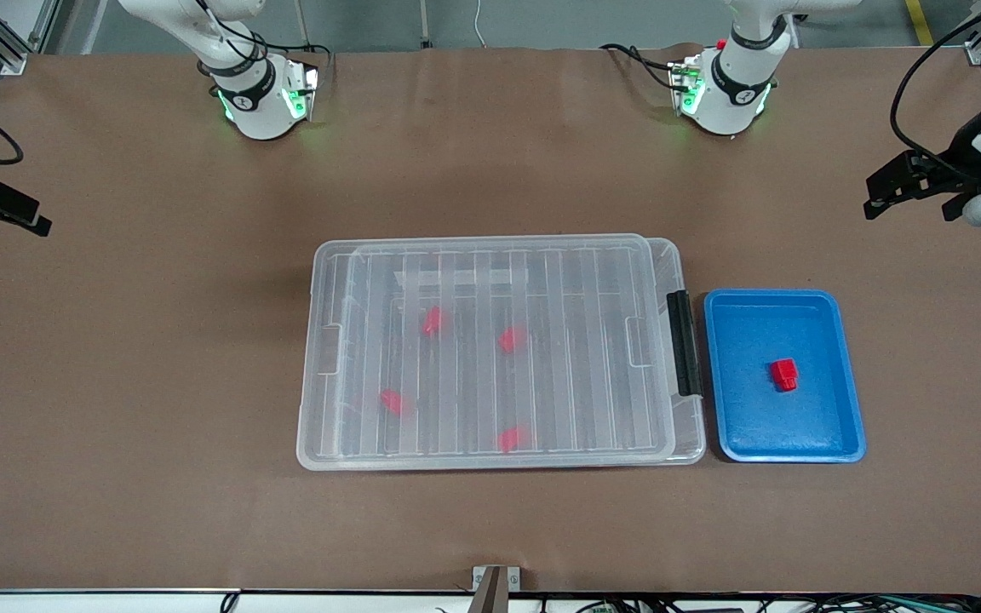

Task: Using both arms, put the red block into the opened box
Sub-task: 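Lower the left gripper over the red block in the blue tray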

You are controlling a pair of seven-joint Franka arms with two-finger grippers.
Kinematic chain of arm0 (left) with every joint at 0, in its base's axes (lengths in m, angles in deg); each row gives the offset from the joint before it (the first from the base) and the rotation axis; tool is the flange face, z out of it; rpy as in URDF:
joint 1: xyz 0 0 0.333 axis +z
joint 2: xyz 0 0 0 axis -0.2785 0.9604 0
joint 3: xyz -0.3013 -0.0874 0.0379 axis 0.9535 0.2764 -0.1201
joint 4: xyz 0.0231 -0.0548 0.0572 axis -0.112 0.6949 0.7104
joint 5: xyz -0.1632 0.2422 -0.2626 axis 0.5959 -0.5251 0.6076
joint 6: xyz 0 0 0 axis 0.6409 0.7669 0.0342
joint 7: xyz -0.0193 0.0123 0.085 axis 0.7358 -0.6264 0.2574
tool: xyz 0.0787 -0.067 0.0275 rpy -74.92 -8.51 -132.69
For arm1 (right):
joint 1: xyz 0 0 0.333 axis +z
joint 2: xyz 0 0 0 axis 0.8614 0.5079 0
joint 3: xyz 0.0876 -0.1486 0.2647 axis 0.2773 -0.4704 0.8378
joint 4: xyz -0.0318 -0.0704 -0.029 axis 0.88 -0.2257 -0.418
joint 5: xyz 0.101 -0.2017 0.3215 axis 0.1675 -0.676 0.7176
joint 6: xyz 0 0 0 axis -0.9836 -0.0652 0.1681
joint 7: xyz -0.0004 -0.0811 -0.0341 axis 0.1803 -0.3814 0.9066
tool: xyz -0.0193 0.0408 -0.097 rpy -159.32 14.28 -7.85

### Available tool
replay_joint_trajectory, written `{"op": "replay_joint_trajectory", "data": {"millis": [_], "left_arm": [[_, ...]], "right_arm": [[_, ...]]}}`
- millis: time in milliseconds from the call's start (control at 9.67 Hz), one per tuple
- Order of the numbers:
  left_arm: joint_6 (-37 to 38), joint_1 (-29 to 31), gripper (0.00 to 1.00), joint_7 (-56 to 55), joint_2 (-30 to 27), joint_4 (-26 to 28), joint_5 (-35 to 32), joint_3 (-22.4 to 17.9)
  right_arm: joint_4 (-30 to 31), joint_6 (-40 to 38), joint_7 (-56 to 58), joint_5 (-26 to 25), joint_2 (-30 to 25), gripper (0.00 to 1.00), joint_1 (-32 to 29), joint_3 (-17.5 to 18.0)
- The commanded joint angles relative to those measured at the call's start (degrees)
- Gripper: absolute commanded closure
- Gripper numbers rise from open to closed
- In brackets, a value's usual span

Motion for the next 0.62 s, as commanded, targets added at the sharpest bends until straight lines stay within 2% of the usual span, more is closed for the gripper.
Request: {"op": "replay_joint_trajectory", "data": {"millis": [0, 207, 414, 517], "left_arm": [[-0.3, 0.0, 0.02, 0.8, 0.0, 1.7, 0.1, -0.3], [-0.3, 0.0, 0.02, 0.2, 1.3, -0.1, 0.1, -0.3], [0.1, 0.1, 0.01, 0.4, 1.7, 0.0, 0.1, -0.3], [-0.1, 0.2, 0.01, 0.1, 2.7, 0.2, 0.1, -0.3]], "right_arm": [[2.0, 0.3, 0.4, -1.1, -1.8, 0.0, 0.0, 0.4], [1.3, 0.4, 0.0, -1.0, -1.6, 0.0, 0.3, 0.8], [0.7, 0.4, -0.8, -0.2, -0.3, 0.0, 4.8, 1.6], [-0.5, 1.3, -4.2, -1.0, 3.0, 0.0, 5.8, 4.7]]}}
